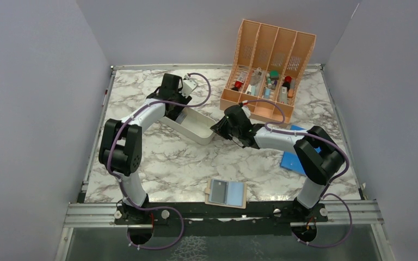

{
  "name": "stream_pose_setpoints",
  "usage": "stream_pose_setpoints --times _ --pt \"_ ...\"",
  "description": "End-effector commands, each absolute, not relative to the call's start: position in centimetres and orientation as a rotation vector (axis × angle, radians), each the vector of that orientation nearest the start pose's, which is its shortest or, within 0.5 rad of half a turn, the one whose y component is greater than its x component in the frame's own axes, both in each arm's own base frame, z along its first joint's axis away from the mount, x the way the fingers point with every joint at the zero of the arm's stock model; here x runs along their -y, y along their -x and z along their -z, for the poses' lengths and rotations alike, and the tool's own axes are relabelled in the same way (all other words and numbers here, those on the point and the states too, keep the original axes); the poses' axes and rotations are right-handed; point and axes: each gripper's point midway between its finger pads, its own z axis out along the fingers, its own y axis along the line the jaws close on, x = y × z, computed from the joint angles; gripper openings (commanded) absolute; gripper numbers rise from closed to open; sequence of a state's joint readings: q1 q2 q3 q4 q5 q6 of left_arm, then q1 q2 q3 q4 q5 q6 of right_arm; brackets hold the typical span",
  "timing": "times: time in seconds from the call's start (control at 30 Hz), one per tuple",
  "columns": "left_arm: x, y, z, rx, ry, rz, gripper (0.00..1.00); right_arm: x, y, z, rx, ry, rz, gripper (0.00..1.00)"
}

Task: Put the credit cards into the card holder
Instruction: Pick up the credit card from the storage box.

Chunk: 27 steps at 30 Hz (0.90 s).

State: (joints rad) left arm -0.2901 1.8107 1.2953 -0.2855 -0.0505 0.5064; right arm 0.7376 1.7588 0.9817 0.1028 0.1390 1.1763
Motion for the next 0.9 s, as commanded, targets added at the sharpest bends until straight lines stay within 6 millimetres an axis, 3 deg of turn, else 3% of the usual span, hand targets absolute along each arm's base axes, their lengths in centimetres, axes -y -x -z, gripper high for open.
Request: stream_pose_setpoints --times 0.0,0.07,0.1,0.13,0.2,0.27,0.43,0.53,0.57,0.67,0.87 --pt "12.2 -46.4 -13.5 -2.120 -0.867 -0.092 0.51 -30.8 -31.6 -1.7 -2.494 -0.566 -0.655 0.17" --pt "12.2 -46.2 -12.9 -2.134 -0.884 -0.086 0.23 -30.8 -31.6 -1.7 -2.495 -0.565 -0.656 0.17" --pt "12.2 -46.1 -12.7 -2.141 -0.885 -0.088 0.15 -30.8 -31.5 -1.7 -2.495 -0.565 -0.655 0.17" --pt "12.2 -46.1 -12.5 -2.147 -0.888 -0.086 0.17 -30.8 -31.6 -1.8 -2.493 -0.566 -0.656 0.17" --pt "12.3 -46.1 -12.6 -2.146 -0.885 -0.076 0.41 -30.8 -31.5 -1.8 -2.492 -0.564 -0.655 0.17" --pt "12.4 -46.1 -12.9 -2.140 -0.877 -0.068 0.48 -30.8 -31.5 -1.9 -2.491 -0.563 -0.657 0.17" --pt "12.9 -46.3 -14.1 -2.141 -0.840 -0.028 0.42 -30.9 -31.5 -1.9 -2.492 -0.558 -0.662 0.17" --pt "13.8 -46.3 -15.7 -2.161 -0.765 0.047 0.28 -31.0 -31.5 -2.1 -2.493 -0.543 -0.672 0.17" --pt "14.2 -46.1 -16.4 -2.157 -0.750 0.080 0.27 -31.2 -31.5 -2.3 -2.491 -0.530 -0.681 0.17" --pt "15.5 -45.5 -18.9 -2.128 -0.696 0.185 0.38 -31.4 -31.6 -3.0 -2.483 -0.509 -0.701 0.18" --pt "18.6 -42.7 -23.2 -2.066 -0.617 0.467 0.35 -31.5 -31.8 -5.4 -2.440 -0.465 -0.736 0.29"
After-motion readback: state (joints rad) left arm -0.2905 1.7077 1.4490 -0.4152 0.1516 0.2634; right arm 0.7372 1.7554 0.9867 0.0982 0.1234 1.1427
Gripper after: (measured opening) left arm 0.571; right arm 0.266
